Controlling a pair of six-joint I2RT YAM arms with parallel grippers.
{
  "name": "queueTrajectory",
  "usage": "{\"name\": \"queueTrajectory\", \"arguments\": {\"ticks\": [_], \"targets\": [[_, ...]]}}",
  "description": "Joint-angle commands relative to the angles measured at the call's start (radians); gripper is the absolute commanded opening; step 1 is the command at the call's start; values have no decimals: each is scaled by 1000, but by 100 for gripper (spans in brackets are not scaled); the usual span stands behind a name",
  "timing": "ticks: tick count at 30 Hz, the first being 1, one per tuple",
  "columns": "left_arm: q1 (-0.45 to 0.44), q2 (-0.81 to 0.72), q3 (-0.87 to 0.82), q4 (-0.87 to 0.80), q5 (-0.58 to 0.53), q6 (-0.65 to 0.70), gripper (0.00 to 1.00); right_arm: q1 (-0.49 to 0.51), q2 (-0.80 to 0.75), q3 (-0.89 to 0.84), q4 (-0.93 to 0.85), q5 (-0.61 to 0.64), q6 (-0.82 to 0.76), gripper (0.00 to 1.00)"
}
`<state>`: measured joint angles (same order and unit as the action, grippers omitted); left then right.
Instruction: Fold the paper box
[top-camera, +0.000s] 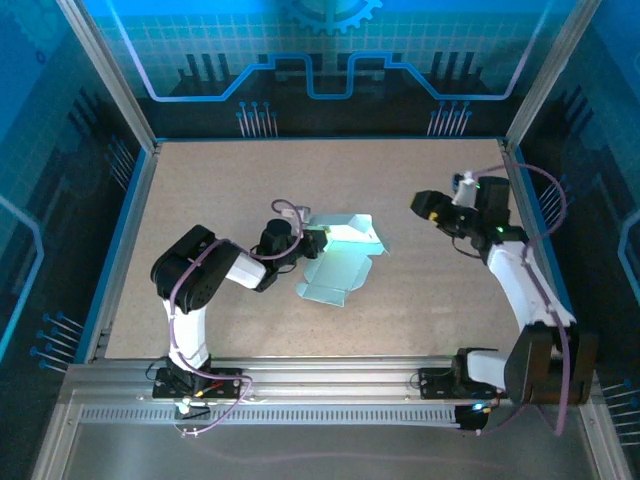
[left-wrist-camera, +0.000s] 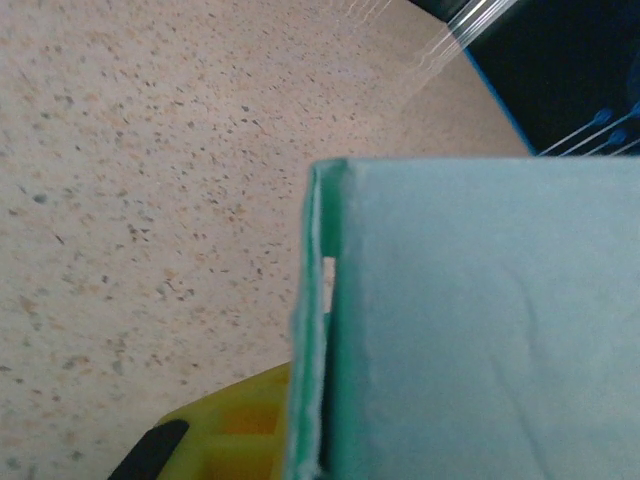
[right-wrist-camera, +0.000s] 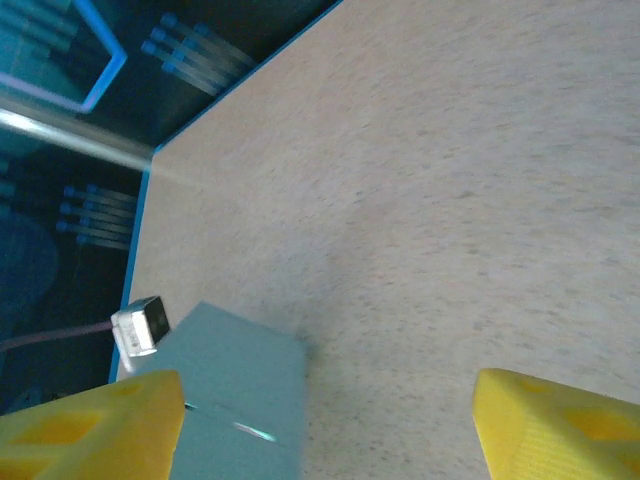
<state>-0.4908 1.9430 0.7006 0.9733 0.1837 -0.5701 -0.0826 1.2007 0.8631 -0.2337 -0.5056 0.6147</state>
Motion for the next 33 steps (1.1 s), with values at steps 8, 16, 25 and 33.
{"name": "queueTrajectory", "arguments": {"ticks": [8, 16, 25, 33], "targets": [[47, 68, 74, 277, 103, -451, 0, -1, -242, -260, 136, -128, 212, 71], [44, 109, 85, 391, 108, -482, 0, 218, -185, -250, 354, -79, 394, 58], [41, 119, 80, 428, 133, -459, 0, 348, -58, -187, 579, -40, 498, 53], [32, 127, 88, 427, 143, -430, 0, 389, 21, -117, 585, -17, 493, 48]]}}
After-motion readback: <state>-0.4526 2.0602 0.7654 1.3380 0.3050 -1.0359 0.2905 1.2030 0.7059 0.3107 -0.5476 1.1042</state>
